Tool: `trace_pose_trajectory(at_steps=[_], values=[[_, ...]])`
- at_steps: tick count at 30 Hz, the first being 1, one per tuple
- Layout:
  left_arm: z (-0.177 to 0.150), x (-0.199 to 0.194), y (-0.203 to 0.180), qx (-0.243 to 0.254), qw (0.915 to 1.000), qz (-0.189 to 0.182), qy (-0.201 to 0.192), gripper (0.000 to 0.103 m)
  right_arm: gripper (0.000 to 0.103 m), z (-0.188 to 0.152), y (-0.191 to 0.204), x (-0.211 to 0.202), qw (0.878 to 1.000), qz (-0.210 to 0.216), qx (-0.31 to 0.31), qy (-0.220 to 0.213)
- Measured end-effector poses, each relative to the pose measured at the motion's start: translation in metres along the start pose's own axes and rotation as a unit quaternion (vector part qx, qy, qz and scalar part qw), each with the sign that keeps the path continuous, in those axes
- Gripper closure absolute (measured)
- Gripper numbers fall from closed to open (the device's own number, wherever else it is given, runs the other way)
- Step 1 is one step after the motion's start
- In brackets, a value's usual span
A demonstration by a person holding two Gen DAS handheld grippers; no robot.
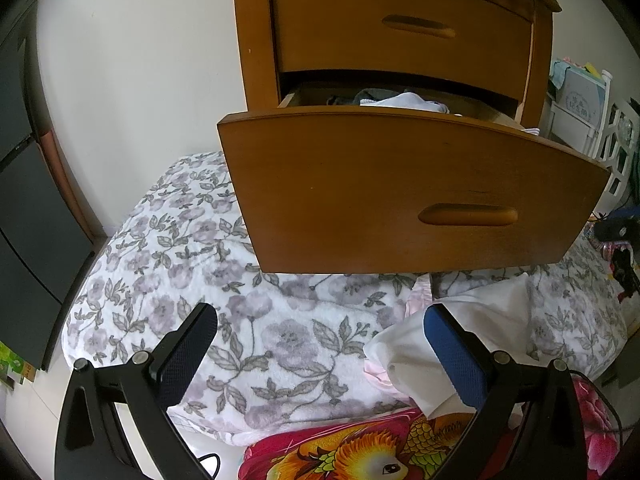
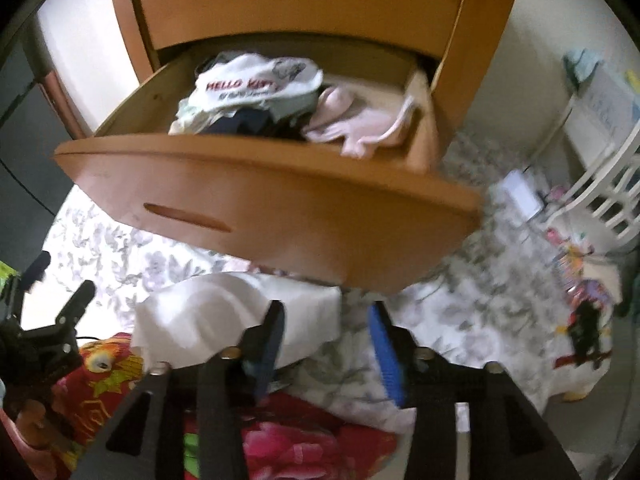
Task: Organize soft objects
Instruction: 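Lower the white cloth onto the bedspread and open the right tool, then move the right tool back into the drawer toward the pink socks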
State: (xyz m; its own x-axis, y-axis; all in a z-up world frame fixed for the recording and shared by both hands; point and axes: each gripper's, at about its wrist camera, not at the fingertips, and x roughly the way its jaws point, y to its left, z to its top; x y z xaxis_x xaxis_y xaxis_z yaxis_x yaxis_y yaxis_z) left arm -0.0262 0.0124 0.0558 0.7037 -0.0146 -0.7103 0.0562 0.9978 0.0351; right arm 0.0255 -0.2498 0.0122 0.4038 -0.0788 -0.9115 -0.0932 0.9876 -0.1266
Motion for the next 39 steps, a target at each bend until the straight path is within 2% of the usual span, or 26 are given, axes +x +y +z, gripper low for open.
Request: trace_pose_trajectory(at_steps=[5, 11, 16, 19, 22, 29, 39], values=[[0.000, 0.000, -0.001, 0.005, 1.0000, 0.003, 0.000, 0.000, 0.053, 0.001, -0.022, -0.017, 0.998, -0.064, -0.023, -0.014], [0.000, 0.000, -0.002, 0.006, 1.0000, 0.005, 0.001, 0.000, 0.053, -0.022, -0.039, -0.019, 0.985, -0.153, -0.082, 0.006], [0.000, 0.001, -0.004, 0.011, 0.9999, 0.008, 0.001, 0.000, 0.053, -0.051, -0.049, -0.016, 0.981, -0.170, -0.094, 0.026], [0.000, 0.001, -0.006, 0.015, 0.9998, 0.010, 0.002, 0.000, 0.053, -0.067, -0.044, -0.012, 0.980, -0.165, -0.109, 0.036], [0.001, 0.001, -0.007, 0.017, 0.9998, 0.012, 0.002, 0.000, 0.053, -0.084, -0.035, -0.006, 0.975, -0.178, -0.128, 0.041], [0.001, 0.002, -0.008, 0.017, 0.9998, 0.011, 0.005, 0.000, 0.053, -0.095, 0.000, 0.001, 0.983, -0.118, -0.136, 0.026], [0.001, 0.006, -0.008, 0.016, 0.9998, 0.006, 0.013, 0.000, 0.053, -0.063, 0.032, -0.004, 0.995, -0.034, -0.086, -0.038]])
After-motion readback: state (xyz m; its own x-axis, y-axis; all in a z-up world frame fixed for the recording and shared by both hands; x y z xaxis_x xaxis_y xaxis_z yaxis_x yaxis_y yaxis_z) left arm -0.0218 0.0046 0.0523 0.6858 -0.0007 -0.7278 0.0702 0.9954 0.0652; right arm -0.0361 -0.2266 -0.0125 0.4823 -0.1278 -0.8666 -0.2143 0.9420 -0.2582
